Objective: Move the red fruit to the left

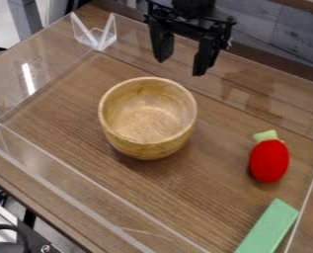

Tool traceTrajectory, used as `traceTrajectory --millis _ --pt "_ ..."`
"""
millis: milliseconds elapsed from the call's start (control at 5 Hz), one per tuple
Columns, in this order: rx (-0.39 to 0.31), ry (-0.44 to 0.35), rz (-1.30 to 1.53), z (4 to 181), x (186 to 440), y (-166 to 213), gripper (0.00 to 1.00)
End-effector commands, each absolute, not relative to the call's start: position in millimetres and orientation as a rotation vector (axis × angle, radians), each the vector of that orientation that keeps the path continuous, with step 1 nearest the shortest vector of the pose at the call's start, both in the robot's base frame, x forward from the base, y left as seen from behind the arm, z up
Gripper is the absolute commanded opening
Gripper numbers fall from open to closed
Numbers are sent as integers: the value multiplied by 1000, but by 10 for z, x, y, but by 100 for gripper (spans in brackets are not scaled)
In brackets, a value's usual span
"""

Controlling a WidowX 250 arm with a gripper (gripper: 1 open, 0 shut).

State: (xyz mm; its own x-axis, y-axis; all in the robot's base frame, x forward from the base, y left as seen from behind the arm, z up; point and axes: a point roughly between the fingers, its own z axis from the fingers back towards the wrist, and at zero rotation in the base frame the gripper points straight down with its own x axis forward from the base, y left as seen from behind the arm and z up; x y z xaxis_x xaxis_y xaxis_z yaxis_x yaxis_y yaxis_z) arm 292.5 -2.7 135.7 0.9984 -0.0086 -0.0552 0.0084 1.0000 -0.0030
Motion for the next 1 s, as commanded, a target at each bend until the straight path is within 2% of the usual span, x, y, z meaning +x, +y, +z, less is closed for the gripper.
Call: traceTrajectory --millis 0,200,600,800 --pt "-12 80 -5 1344 2896 -111 100" --pt "-25 88 -56 1282 2899 -315 100" --pt "-57 68 -81 998 2934 -954 100" --pt "-64 46 -76 854 2941 -1130 100"
